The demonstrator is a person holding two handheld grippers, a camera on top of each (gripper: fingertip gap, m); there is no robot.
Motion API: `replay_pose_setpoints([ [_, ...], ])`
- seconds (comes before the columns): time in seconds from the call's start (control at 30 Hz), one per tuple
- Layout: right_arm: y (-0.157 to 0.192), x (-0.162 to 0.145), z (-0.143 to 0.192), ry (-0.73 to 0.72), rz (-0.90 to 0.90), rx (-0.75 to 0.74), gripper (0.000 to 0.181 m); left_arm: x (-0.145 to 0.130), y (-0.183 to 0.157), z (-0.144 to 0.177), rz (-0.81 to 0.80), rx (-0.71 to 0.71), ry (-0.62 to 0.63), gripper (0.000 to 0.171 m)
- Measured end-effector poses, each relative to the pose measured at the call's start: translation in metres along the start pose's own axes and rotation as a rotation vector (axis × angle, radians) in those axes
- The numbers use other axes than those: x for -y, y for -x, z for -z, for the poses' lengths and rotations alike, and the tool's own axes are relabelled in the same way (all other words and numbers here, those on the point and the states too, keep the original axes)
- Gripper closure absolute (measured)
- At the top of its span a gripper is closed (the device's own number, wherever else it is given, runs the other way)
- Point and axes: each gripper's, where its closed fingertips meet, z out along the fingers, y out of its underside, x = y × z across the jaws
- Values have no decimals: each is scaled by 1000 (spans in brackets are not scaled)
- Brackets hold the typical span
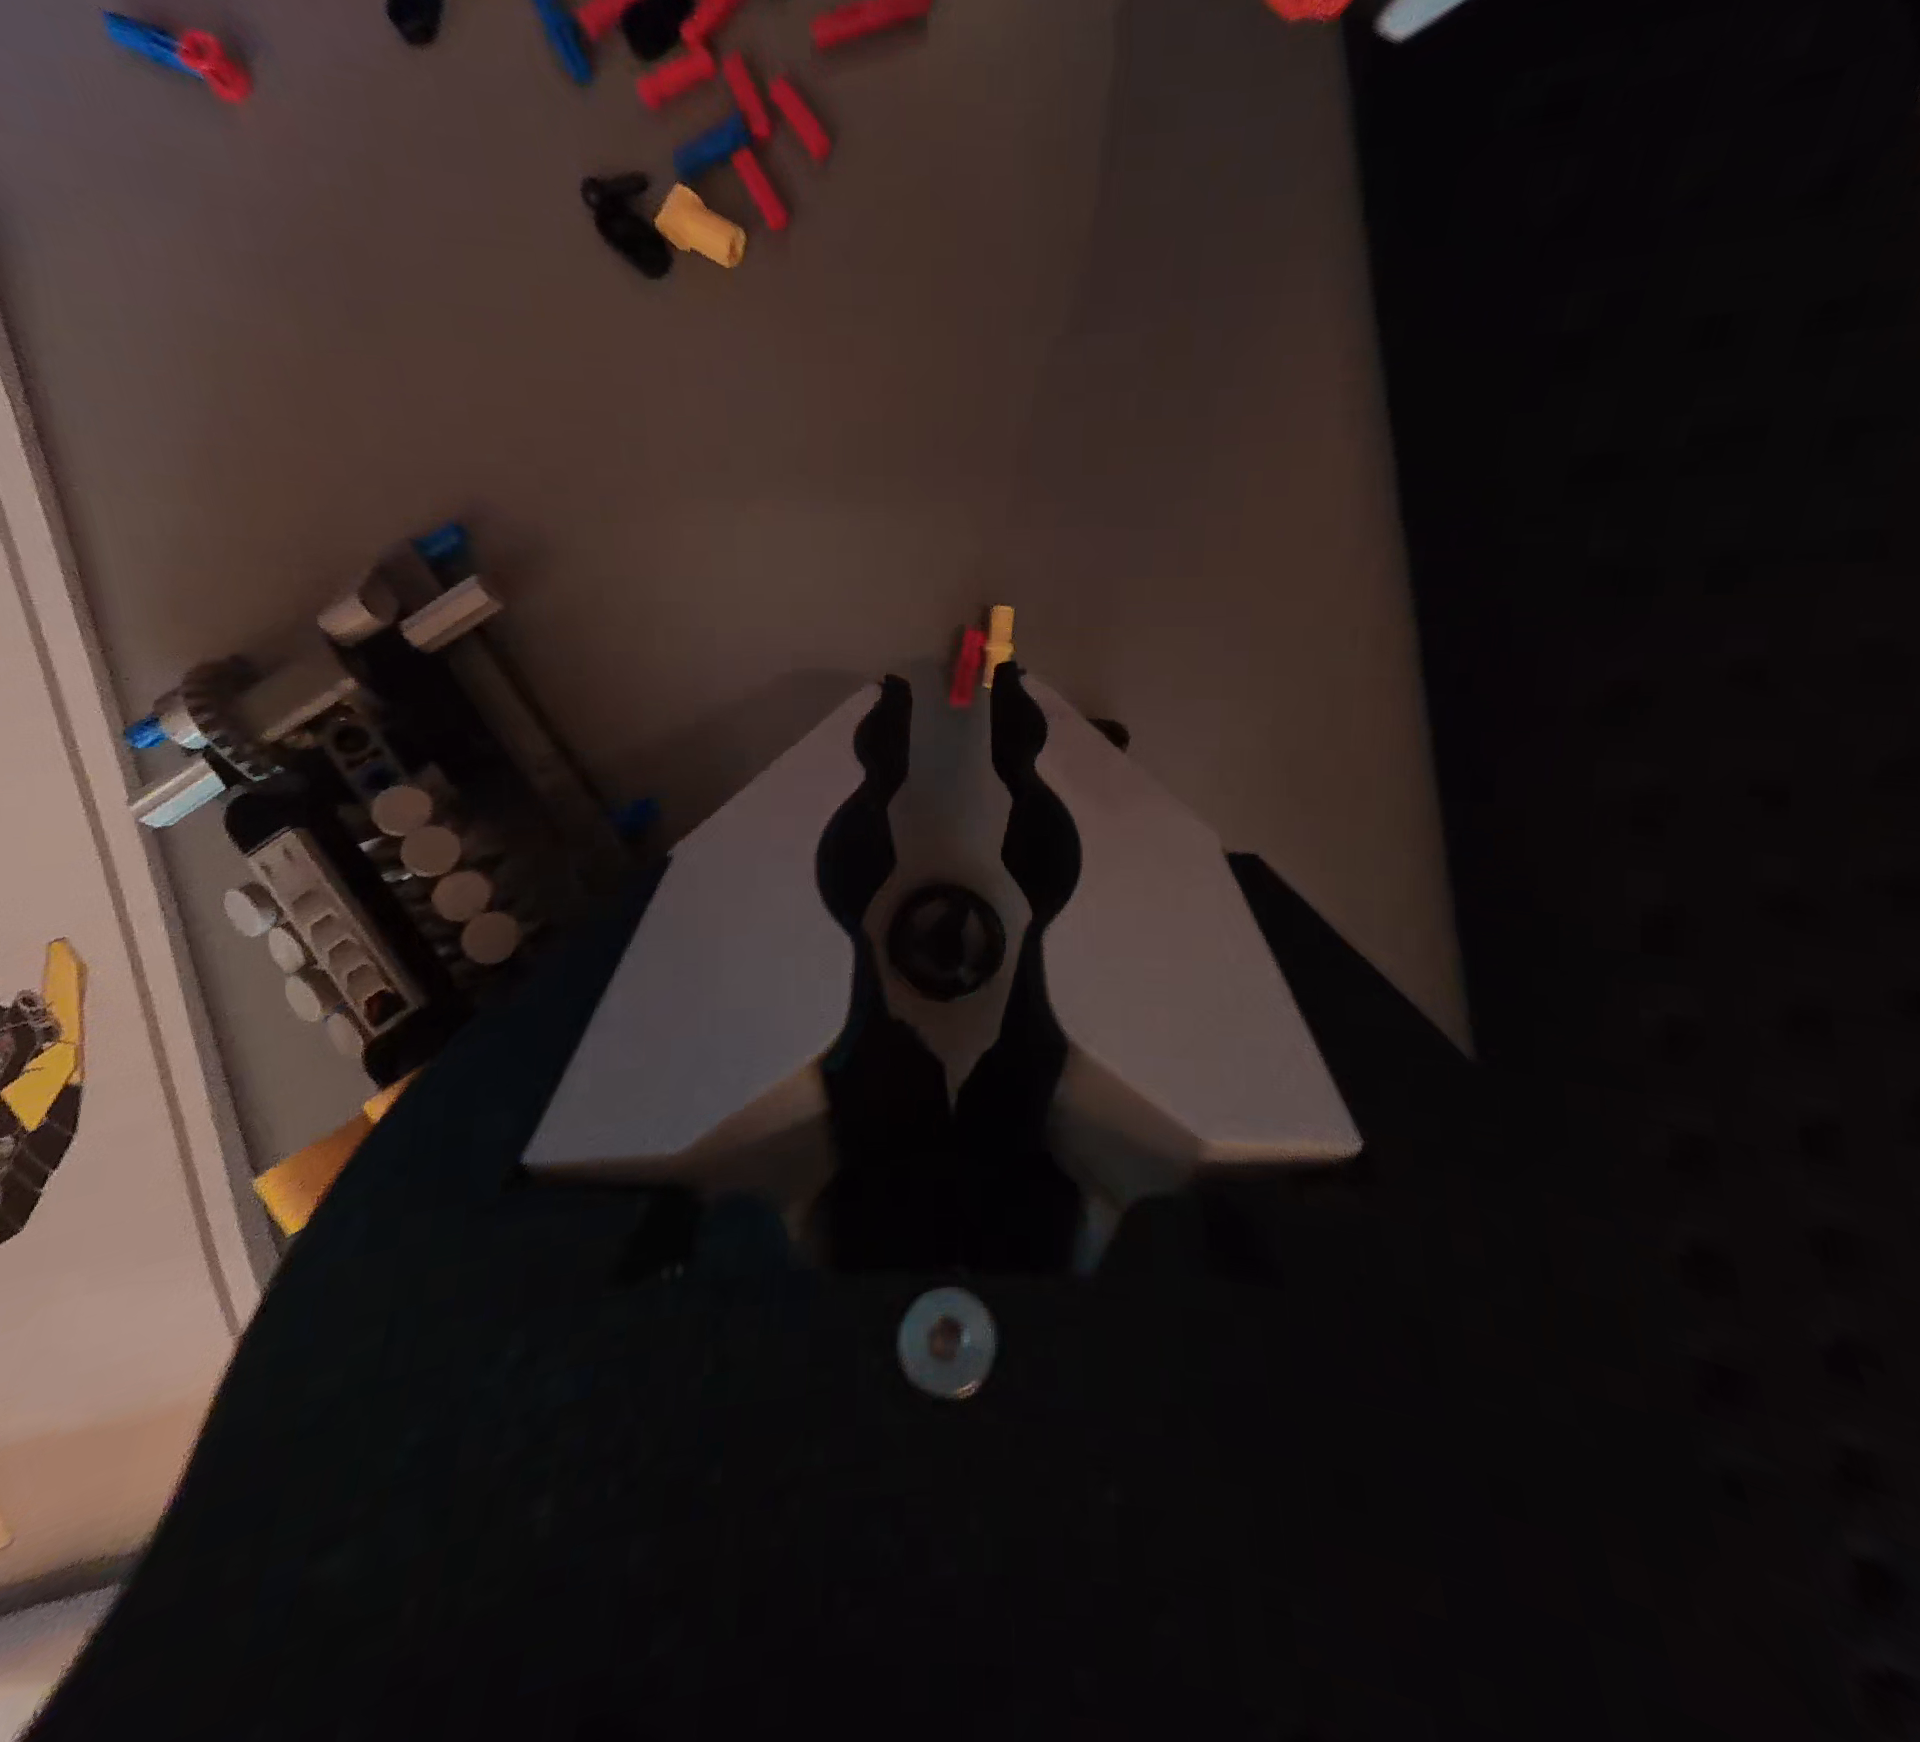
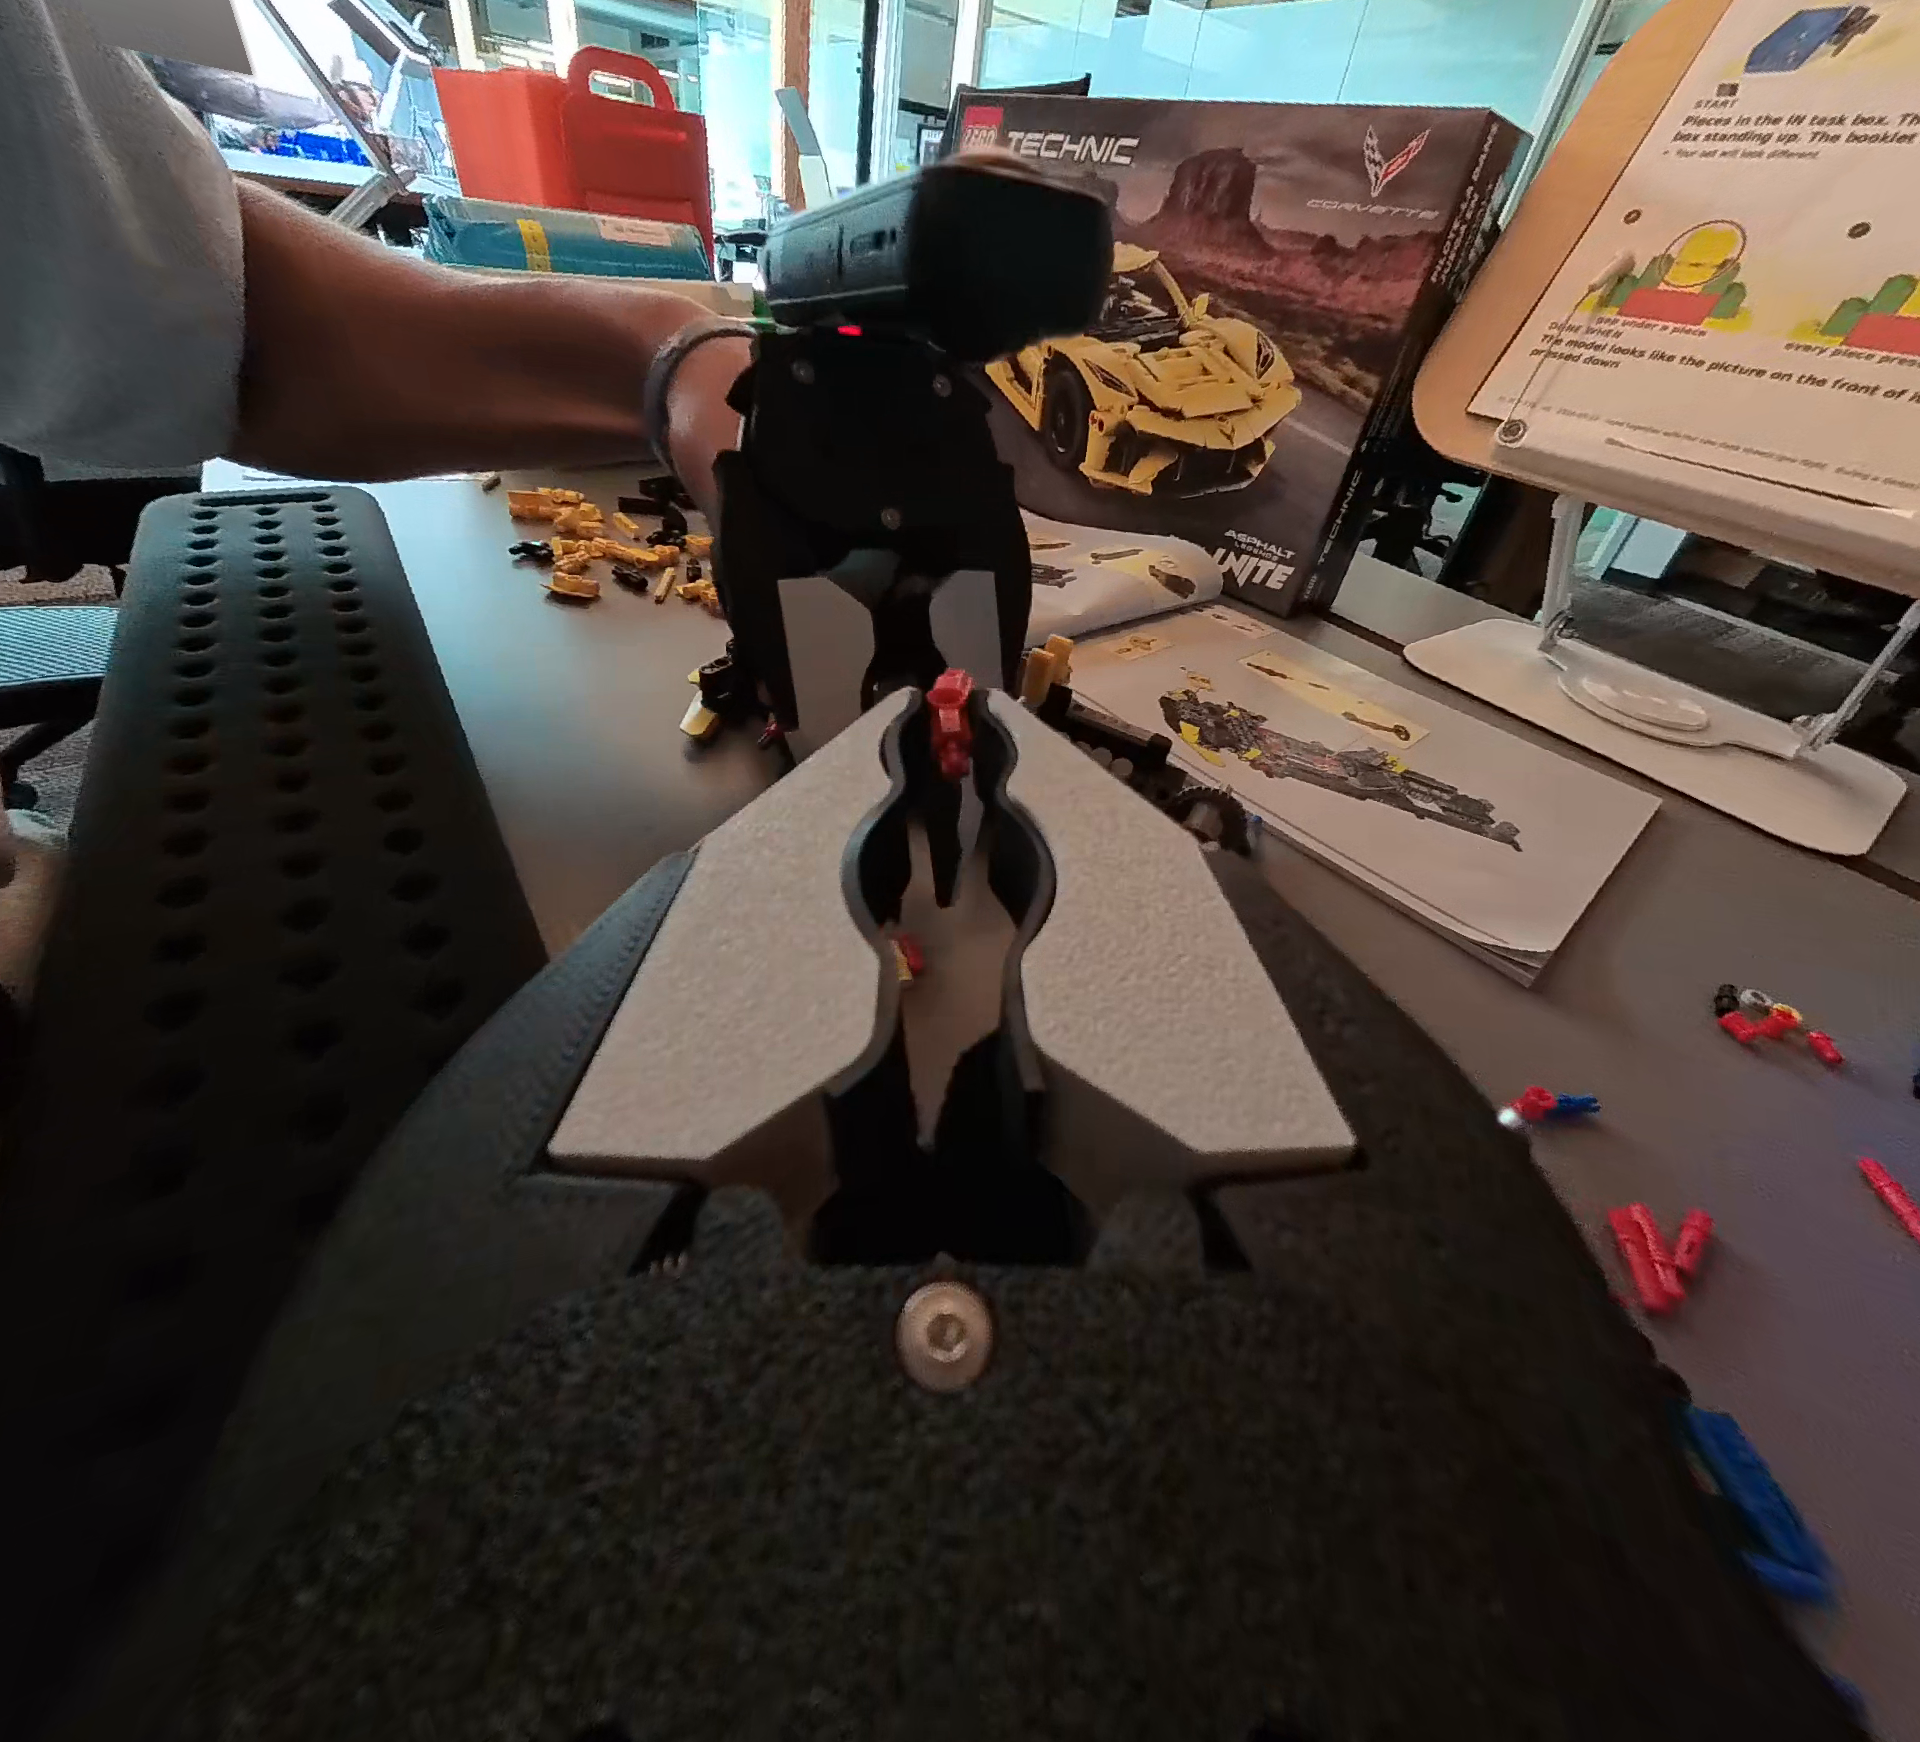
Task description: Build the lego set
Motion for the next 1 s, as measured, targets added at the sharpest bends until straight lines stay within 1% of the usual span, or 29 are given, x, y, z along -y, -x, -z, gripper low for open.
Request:
replay_pose_setpoints([
  [0.17,2,-2,-2,6,-4,14,175,-7,1,-5,-48,15,46,162],
  [0.47,4,-4,-3,19,-7,30,175,-1,1,-12,-124,18,20,169],
  [0.6,3,-9,-5,44,-10,25,175,0,3,-13,-169,51,14,171],
  [0.67,2,-15,-7,85,-31,33,175,1,12,-9,-219,139,-5,171],
  [0.73,3,-29,-13,162,-84,76,175,10,17,11,-282,259,-112,170],
  [0.8,4,-45,-19,272,-138,110,174,13,13,38,-336,395,-218,171],
  [0.87,10,-51,-27,337,-185,154,174,6,1,61,-383,528,-290,171],
  [0.93,23,-46,-38,354,-261,220,174,-11,-15,69,-379,590,-296,171],
  [1.0,46,-37,-52,344,-344,338,175,-23,-28,74,-366,647,-331,171],
])
